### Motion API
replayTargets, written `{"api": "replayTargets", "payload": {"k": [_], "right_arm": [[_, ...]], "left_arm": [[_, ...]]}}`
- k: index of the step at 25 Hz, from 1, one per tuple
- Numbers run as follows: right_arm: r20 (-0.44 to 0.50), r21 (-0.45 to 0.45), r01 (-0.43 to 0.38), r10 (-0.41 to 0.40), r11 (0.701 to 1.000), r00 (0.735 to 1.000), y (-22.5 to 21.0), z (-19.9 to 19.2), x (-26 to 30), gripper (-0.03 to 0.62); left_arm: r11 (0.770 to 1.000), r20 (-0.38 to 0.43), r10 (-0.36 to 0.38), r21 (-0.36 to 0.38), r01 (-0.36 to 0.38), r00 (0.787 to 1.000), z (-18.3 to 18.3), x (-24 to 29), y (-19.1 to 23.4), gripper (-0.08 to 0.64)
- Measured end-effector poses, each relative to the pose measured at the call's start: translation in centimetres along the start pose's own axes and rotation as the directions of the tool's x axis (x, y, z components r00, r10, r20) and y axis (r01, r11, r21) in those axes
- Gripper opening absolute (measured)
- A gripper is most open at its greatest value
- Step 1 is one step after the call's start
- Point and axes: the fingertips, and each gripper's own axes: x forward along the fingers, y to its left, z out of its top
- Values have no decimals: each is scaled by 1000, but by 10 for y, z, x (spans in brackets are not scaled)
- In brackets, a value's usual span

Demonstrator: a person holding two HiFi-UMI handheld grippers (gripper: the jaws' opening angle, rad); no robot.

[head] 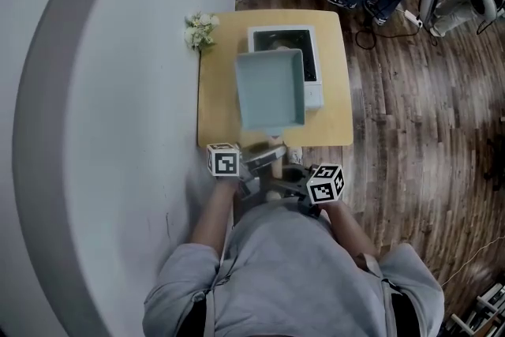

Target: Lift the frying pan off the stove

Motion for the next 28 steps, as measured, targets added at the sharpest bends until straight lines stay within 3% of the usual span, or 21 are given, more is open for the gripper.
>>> {"api": "replayTargets", "payload": {"k": [8, 14, 22, 28], "right_arm": [[-12, -57, 19, -19, 998, 1000, 40, -54, 4, 120], [-11, -84, 33, -34, 996, 999, 54, -71, -7, 120], [-3, -117, 11, -12, 993, 1000, 68, -61, -29, 118], [-5, -138, -1, 1, 990, 1000, 65, -42, -29, 112]], "left_arm": [[997, -43, -14, 73, 17, 999, -59, -22, -32, 126], [994, -34, -19, 108, 23, 999, -79, -21, -48, 126], [990, -6, -27, 142, 27, 1000, -78, -6, -72, 126], [986, 20, -48, 161, 44, 999, -57, -3, -77, 124]]}}
